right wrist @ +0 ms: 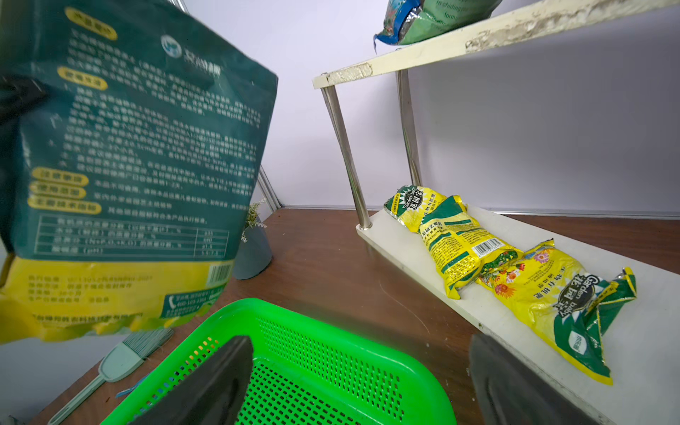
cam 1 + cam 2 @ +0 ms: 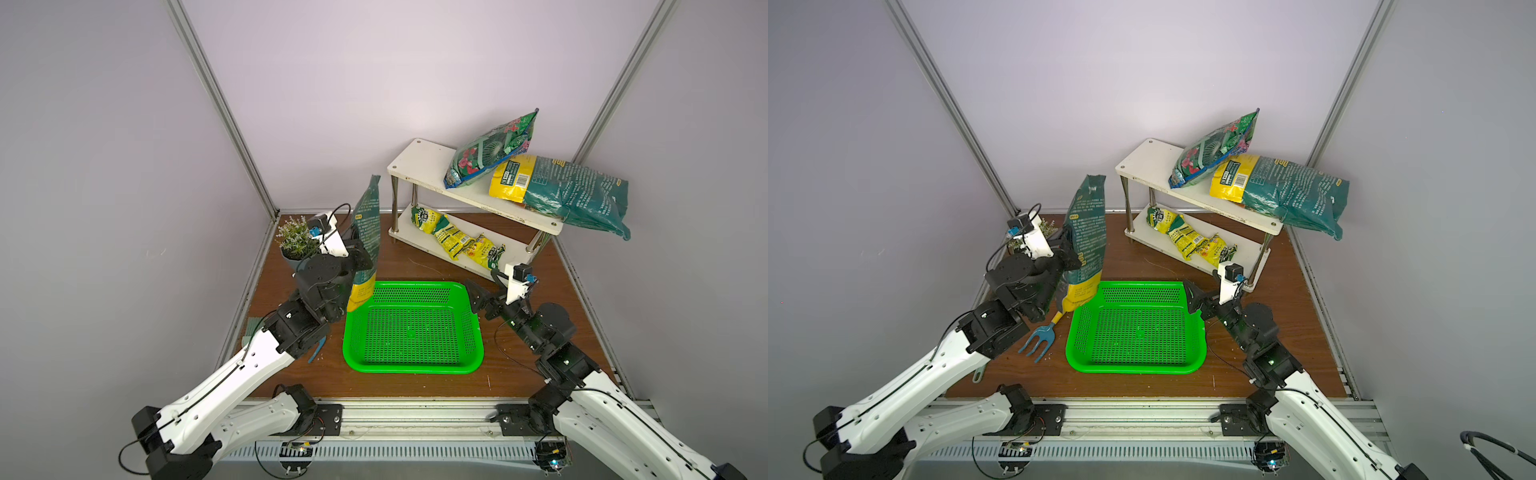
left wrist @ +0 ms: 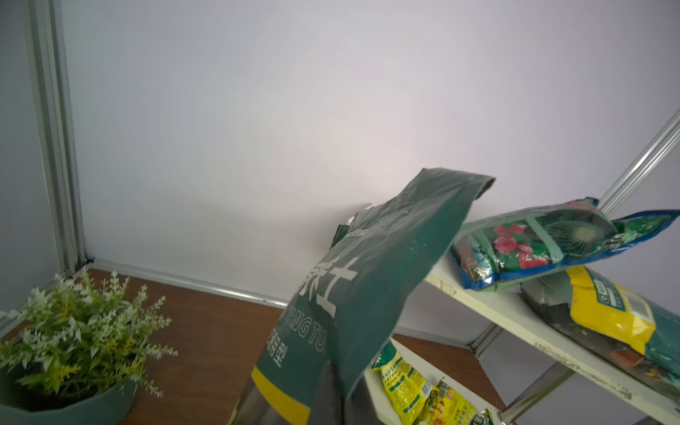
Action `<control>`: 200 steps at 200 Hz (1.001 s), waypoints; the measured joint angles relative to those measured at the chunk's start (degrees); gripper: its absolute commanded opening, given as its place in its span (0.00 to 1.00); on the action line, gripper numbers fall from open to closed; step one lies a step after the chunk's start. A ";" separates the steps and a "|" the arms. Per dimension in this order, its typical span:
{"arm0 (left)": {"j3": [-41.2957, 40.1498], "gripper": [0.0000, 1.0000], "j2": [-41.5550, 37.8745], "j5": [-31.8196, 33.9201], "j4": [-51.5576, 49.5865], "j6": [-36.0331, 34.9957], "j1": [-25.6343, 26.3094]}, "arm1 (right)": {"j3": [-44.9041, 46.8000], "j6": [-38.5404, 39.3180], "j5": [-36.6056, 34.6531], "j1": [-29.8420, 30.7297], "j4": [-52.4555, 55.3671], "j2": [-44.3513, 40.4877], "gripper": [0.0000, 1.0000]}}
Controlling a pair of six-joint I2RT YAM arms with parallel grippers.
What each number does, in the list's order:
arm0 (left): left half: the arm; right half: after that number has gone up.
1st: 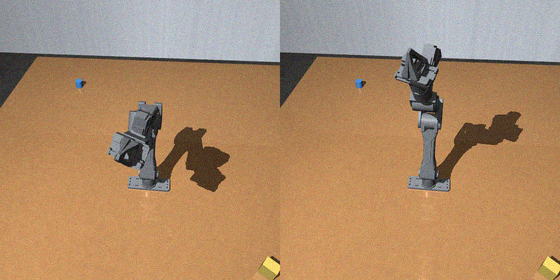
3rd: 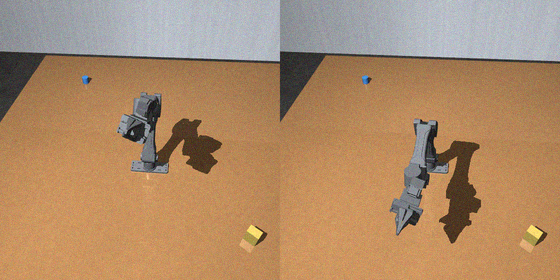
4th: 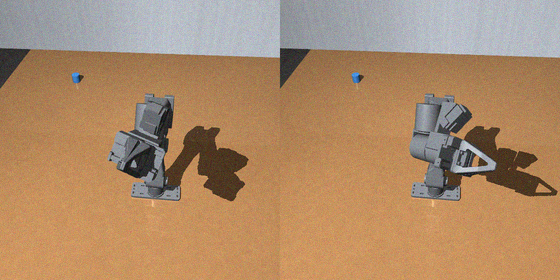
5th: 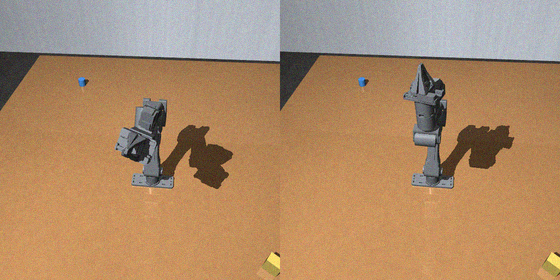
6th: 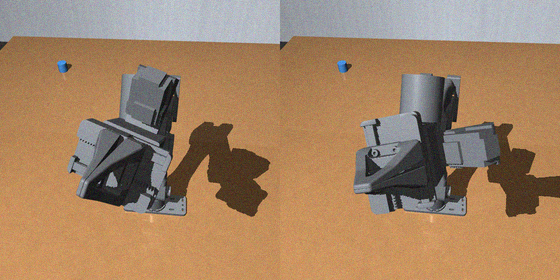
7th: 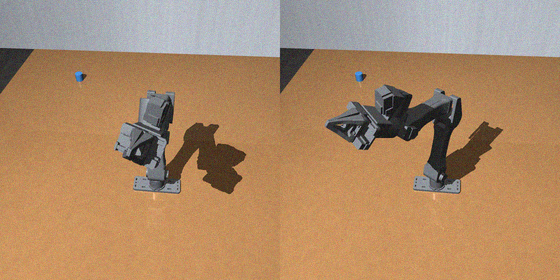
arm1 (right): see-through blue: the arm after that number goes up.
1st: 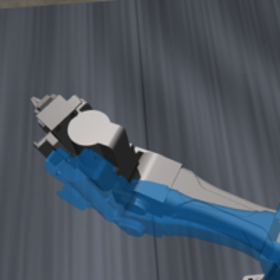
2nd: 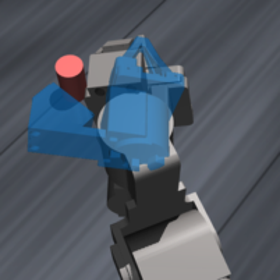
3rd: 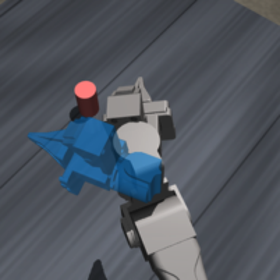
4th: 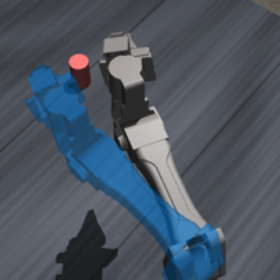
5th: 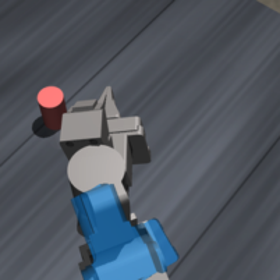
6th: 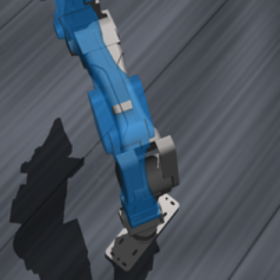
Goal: Take down the fertilizer bag from the shelf
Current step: Place the fertilizer bag in the storage box.
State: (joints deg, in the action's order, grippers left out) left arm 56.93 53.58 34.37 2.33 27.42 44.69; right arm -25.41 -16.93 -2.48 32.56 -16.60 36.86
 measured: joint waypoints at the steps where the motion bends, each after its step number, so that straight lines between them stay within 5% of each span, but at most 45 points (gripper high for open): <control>1: -0.20 0.01 -0.09 0.00 0.00 0.09 0.00 | 0.00 0.00 0.00 0.00 0.00 0.02 0.98; 103: -7.13 0.01 -5.53 -5.16 0.66 6.80 3.28 | 0.00 -0.02 0.37 0.00 -0.76 4.79 0.98; 200: -27.26 0.01 -8.79 -4.81 16.02 7.76 3.91 | 0.68 0.00 0.44 0.00 -0.81 3.85 0.99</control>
State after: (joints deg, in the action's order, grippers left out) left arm 29.67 44.80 29.56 18.35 35.18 48.60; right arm -24.73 -16.93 -2.04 32.56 -17.41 40.71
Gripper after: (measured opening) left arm 0.055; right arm 0.988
